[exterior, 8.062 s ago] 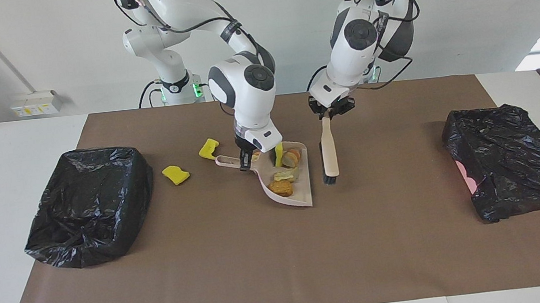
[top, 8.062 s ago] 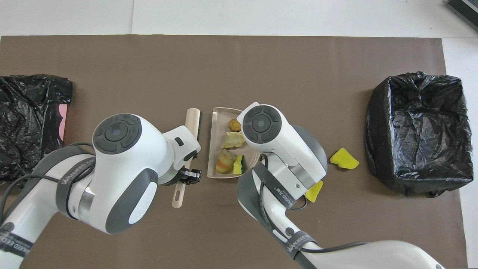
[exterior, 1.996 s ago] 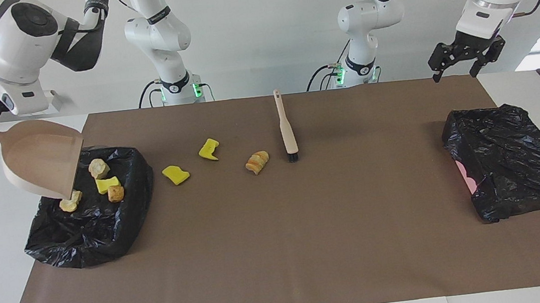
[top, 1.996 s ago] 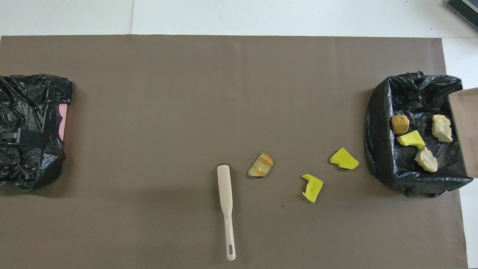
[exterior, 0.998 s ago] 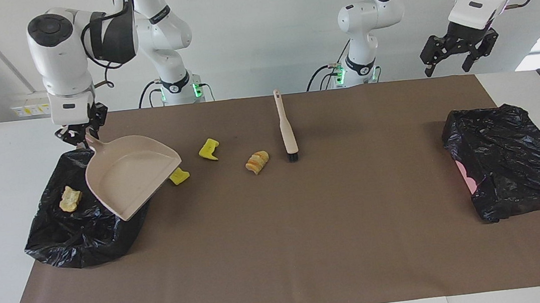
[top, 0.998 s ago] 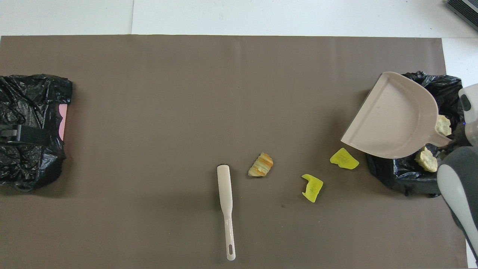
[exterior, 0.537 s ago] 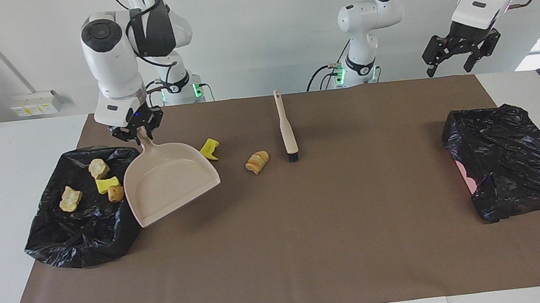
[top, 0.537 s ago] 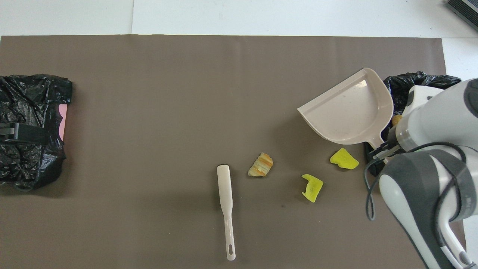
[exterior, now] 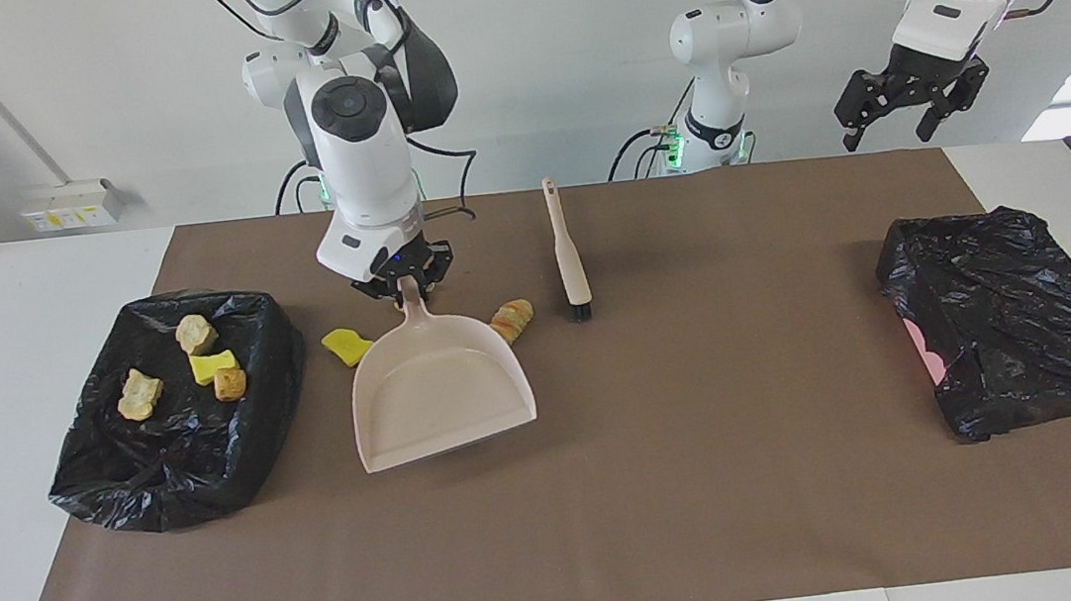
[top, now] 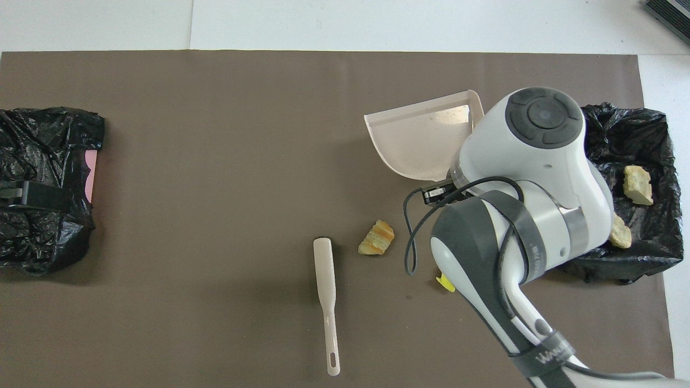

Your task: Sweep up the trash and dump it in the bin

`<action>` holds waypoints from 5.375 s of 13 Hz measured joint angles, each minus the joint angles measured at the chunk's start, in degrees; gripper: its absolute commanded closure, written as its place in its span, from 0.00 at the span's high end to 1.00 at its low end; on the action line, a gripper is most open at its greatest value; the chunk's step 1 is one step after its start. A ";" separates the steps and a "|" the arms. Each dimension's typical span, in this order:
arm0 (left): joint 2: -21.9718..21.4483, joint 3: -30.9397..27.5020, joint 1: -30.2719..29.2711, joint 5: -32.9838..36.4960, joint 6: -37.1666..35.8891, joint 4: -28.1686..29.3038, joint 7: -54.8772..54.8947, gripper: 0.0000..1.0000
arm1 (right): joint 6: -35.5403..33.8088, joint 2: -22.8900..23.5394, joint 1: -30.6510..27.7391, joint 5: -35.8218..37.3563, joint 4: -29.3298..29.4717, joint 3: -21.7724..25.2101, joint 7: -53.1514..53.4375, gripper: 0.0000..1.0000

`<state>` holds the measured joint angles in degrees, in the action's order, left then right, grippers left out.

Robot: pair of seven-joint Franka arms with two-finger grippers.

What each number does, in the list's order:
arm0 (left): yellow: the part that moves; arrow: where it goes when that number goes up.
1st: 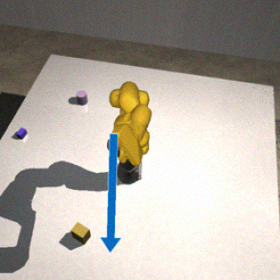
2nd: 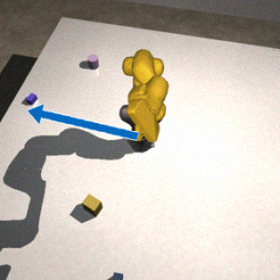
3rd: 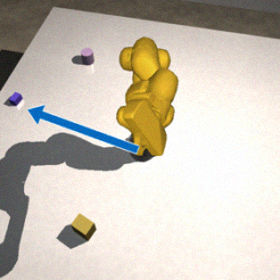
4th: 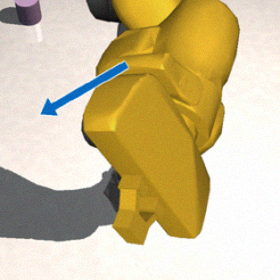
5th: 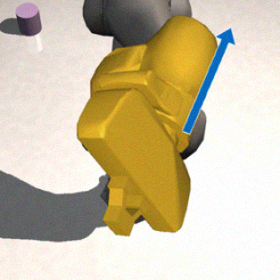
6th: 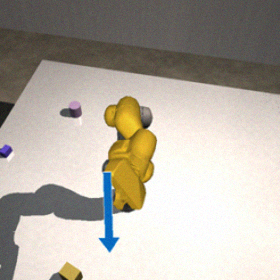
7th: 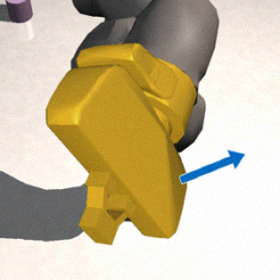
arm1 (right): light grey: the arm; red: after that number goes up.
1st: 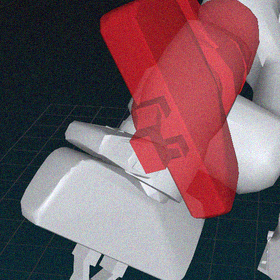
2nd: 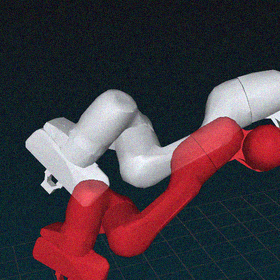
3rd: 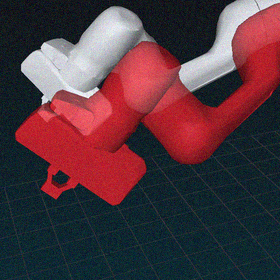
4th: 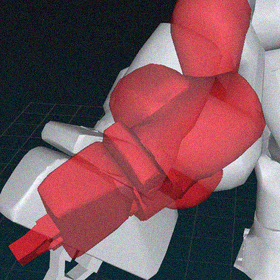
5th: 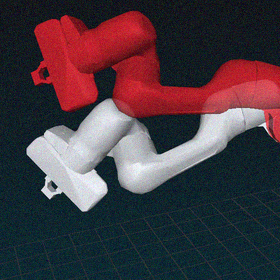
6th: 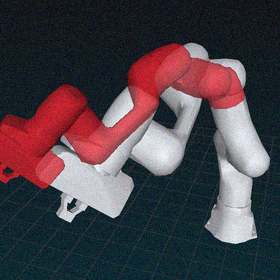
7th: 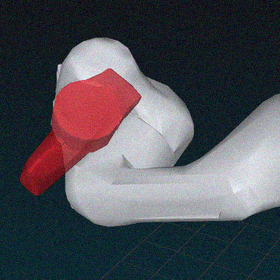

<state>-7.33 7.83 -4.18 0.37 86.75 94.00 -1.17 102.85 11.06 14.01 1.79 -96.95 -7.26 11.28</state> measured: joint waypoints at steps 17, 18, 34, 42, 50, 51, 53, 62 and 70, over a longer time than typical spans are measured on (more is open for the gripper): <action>0.00 -0.09 -0.01 -0.13 0.13 -0.03 0.00 1.00 | 6.70 25.46 13.12 -0.41 22.03 0.30 21.35 1.00; 0.00 -0.09 -0.01 -0.14 0.13 -0.03 0.00 1.00 | 5.94 24.51 12.78 -0.41 21.94 0.32 21.35 1.00; 8.60 1.51 11.31 -3.09 19.97 2.50 -12.55 1.00 | 20.74 -4.80 25.86 -14.36 -27.83 -1.73 30.11 1.00; 23.08 1.73 26.53 -3.42 29.36 -2.49 -21.25 1.00 | 21.04 -7.43 27.52 -16.24 -31.17 -1.71 30.22 0.00; 32.76 1.65 32.32 -2.70 33.70 -4.60 -21.43 1.00 | 15.16 -10.17 25.56 -16.31 -28.79 -1.07 32.77 0.00; 34.34 1.60 33.89 -2.64 33.94 -4.62 -21.73 1.00 | 11.41 -12.07 23.44 -16.28 -28.70 -1.04 32.77 0.00; 36.19 1.50 35.23 -2.44 35.24 -4.72 -22.07 1.00 | 4.65 -15.70 18.74 -16.02 -28.68 -0.92 32.21 0.00; 36.50 0.72 35.27 -2.21 35.92 -5.18 -22.06 0.74 | -8.41 -18.91 3.77 -5.38 -29.23 -0.54 29.77 0.00; 36.75 0.80 35.31 -1.27 34.60 -5.00 -21.82 0.00 | 0.39 -27.85 -7.52 -2.42 -46.35 -0.66 22.04 0.00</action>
<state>29.42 8.64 31.13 -0.91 121.35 89.00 -23.00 103.24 -16.80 6.48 -0.63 -143.30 -7.92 33.33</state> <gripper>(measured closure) 0.661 0.736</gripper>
